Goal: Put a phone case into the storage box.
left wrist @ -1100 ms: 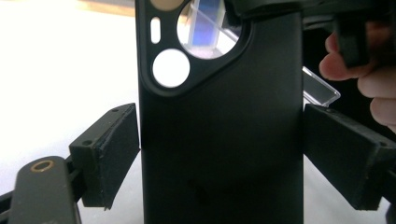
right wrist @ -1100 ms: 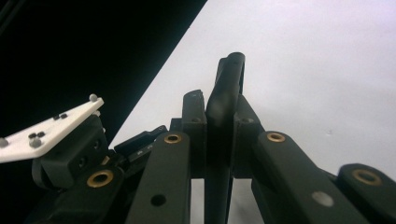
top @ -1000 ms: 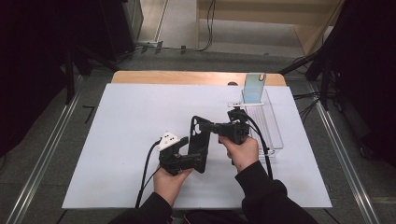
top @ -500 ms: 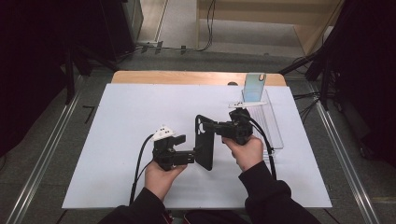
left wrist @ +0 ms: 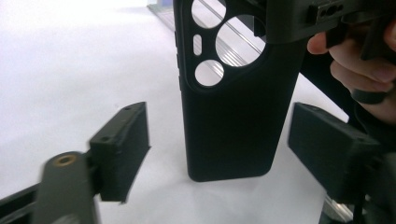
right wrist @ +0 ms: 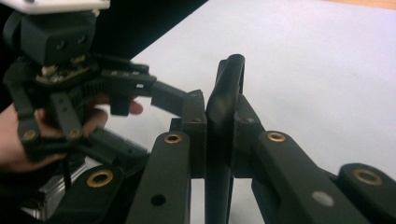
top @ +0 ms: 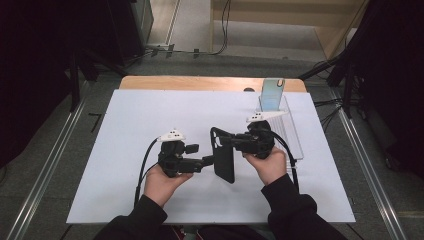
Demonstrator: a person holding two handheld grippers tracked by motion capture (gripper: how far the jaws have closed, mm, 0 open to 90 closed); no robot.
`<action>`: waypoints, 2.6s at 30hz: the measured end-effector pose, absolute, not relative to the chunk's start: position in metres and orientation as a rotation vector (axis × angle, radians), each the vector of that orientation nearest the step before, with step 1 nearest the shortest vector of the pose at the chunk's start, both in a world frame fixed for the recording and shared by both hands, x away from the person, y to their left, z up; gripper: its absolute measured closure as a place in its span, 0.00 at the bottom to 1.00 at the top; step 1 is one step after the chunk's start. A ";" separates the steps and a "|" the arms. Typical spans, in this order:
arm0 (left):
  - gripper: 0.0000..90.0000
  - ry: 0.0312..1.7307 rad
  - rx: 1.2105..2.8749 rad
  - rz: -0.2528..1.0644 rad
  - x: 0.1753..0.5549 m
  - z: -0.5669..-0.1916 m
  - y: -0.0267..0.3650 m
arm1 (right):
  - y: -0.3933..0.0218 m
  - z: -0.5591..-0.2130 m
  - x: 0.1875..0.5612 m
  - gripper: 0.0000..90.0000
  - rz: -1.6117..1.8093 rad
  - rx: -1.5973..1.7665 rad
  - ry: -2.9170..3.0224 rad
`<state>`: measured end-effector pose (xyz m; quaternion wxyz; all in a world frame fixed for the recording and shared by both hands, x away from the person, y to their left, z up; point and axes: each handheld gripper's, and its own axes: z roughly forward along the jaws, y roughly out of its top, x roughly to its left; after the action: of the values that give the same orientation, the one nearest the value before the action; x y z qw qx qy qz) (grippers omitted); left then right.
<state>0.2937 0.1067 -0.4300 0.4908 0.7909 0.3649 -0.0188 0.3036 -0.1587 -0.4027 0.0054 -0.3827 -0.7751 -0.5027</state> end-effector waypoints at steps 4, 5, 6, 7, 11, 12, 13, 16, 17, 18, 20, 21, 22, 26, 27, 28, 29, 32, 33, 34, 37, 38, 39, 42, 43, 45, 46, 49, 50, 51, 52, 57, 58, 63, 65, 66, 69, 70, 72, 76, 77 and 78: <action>0.25 0.855 1.940 -0.067 0.297 -0.426 0.111 | -0.162 -0.402 0.302 0.87 -1.579 -1.142 -2.422; 0.25 0.842 1.950 -0.074 0.298 -0.425 0.111 | -0.163 -0.402 0.302 0.87 -1.573 -1.130 -2.426; 0.26 0.831 1.961 -0.077 0.299 -0.424 0.112 | -0.163 -0.402 0.301 0.87 -1.573 -1.121 -2.433; 0.28 0.823 1.973 -0.076 0.299 -0.423 0.112 | -0.164 -0.402 0.301 0.87 -1.573 -1.104 -2.447; 0.28 0.777 1.989 -0.094 0.302 -0.420 0.114 | -0.165 -0.403 0.300 0.87 -1.577 -1.062 -2.441; 0.28 0.766 1.985 -0.105 0.303 -0.419 0.115 | -0.165 -0.403 0.300 0.87 -1.579 -1.050 -2.430; 0.28 0.754 1.986 -0.116 0.305 -0.418 0.116 | -0.166 -0.403 0.300 0.86 -1.584 -1.030 -2.423; 0.28 0.718 2.001 -0.126 0.308 -0.416 0.118 | -0.165 -0.403 0.298 0.86 -1.592 -0.966 -2.442; 0.28 0.704 2.007 -0.124 0.309 -0.415 0.119 | -0.165 -0.403 0.297 0.86 -1.596 -0.941 -2.454; 0.28 0.689 2.013 -0.125 0.310 -0.414 0.120 | -0.165 -0.403 0.297 0.86 -1.599 -0.922 -2.456; 0.28 0.666 2.010 -0.136 0.311 -0.412 0.121 | -0.166 -0.404 0.296 0.86 -1.602 -0.896 -2.442; 0.28 0.657 2.012 -0.144 0.313 -0.412 0.121 | -0.167 -0.405 0.296 0.86 -1.603 -0.885 -2.441; 0.28 0.645 2.021 -0.142 0.314 -0.411 0.121 | -0.167 -0.406 0.296 0.86 -1.604 -0.876 -2.438; 0.28 0.599 2.037 -0.145 0.319 -0.409 0.120 | -0.167 -0.407 0.296 0.86 -1.597 -0.850 -2.440; 0.28 0.589 2.038 -0.157 0.321 -0.408 0.119 | -0.167 -0.407 0.296 0.86 -1.598 -0.838 -2.440; 0.28 0.577 2.041 -0.161 0.322 -0.408 0.119 | -0.167 -0.408 0.296 0.87 -1.596 -0.828 -2.440; 0.28 0.568 2.041 -0.173 0.324 -0.408 0.118 | -0.166 -0.408 0.296 0.86 -1.598 -0.819 -2.440; 0.30 0.521 2.059 -0.199 0.327 -0.409 0.118 | -0.164 -0.408 0.295 0.86 -1.597 -0.788 -2.443; 0.30 0.509 2.063 -0.206 0.327 -0.409 0.117 | -0.164 -0.408 0.295 0.86 -1.596 -0.777 -2.440; 0.31 0.498 2.068 -0.210 0.328 -0.409 0.117 | -0.163 -0.408 0.295 0.86 -1.592 -0.770 -2.443; 0.33 0.479 2.070 -0.217 0.329 -0.408 0.117 | -0.162 -0.408 0.295 0.86 -1.586 -0.746 -2.441; 0.34 0.479 2.061 -0.226 0.329 -0.408 0.117 | -0.161 -0.409 0.295 0.86 -1.582 -0.741 -2.437; 0.35 0.474 2.057 -0.230 0.330 -0.408 0.118 | -0.161 -0.409 0.295 0.86 -1.581 -0.733 -2.437; 0.41 0.466 2.046 -0.239 0.330 -0.408 0.118 | -0.158 -0.409 0.294 0.86 -1.582 -0.704 -2.437; 0.43 0.457 2.045 -0.240 0.330 -0.408 0.118 | -0.158 -0.409 0.294 0.86 -1.582 -0.693 -2.436; 0.45 0.448 2.032 -0.255 0.330 -0.409 0.119 | -0.158 -0.409 0.294 0.86 -1.588 -0.671 -2.425; 0.48 0.439 2.029 -0.255 0.330 -0.408 0.119 | -0.158 -0.410 0.295 0.86 -1.594 -0.662 -2.419; 0.56 0.410 2.021 -0.257 0.327 -0.408 0.118 | -0.159 -0.410 0.295 0.87 -1.607 -0.643 -2.399; 0.59 0.400 2.024 -0.251 0.327 -0.409 0.118 | -0.159 -0.410 0.296 0.87 -1.608 -0.636 -2.396; 0.60 0.394 2.021 -0.256 0.326 -0.409 0.117 | -0.159 -0.410 0.296 0.87 -1.607 -0.632 -2.396; 0.64 0.382 2.020 -0.258 0.326 -0.409 0.117 | -0.158 -0.410 0.296 0.87 -1.606 -0.628 -2.396; 0.74 0.336 2.047 -0.245 0.324 -0.410 0.118 | -0.161 -0.412 0.298 0.86 -1.599 -0.629 -2.387; 0.75 0.336 2.049 -0.249 0.324 -0.410 0.118 | -0.162 -0.413 0.299 0.86 -1.598 -0.634 -2.395; 0.84 0.337 2.061 -0.259 0.324 -0.408 0.118 | -0.166 -0.414 0.302 0.84 -1.603 -0.643 -2.375; 0.84 0.336 2.058 -0.265 0.324 -0.407 0.118 | -0.165 -0.414 0.302 0.83 -1.605 -0.642 -2.378; 0.84 0.334 2.056 -0.271 0.323 -0.407 0.119 | -0.165 -0.414 0.302 0.82 -1.602 -0.636 -2.379; 0.85 0.340 2.056 -0.291 0.323 -0.405 0.120 | -0.164 -0.413 0.302 0.79 -1.609 -0.641 -2.382; 0.85 0.340 2.057 -0.295 0.323 -0.404 0.120 | -0.164 -0.413 0.302 0.75 -1.613 -0.645 -2.383; 0.85 0.363 2.059 -0.289 0.323 -0.403 0.121 | -0.165 -0.412 0.302 0.70 -1.628 -0.647 -2.375; 0.85 0.376 2.073 -0.289 0.324 -0.401 0.124 | -0.166 -0.410 0.300 0.65 -1.638 -0.657 -2.395; 0.85 0.381 2.075 -0.289 0.324 -0.401 0.124 | -0.167 -0.409 0.300 0.63 -1.640 -0.669 -2.395; 0.85 0.396 2.076 -0.290 0.325 -0.401 0.125 | -0.168 -0.409 0.300 0.61 -1.649 -0.679 -2.391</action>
<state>0.3247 0.1251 -0.4006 0.4830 0.8521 0.1625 -0.1192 0.3004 -0.1682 -0.4090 0.0792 -0.2271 -0.7991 -0.5511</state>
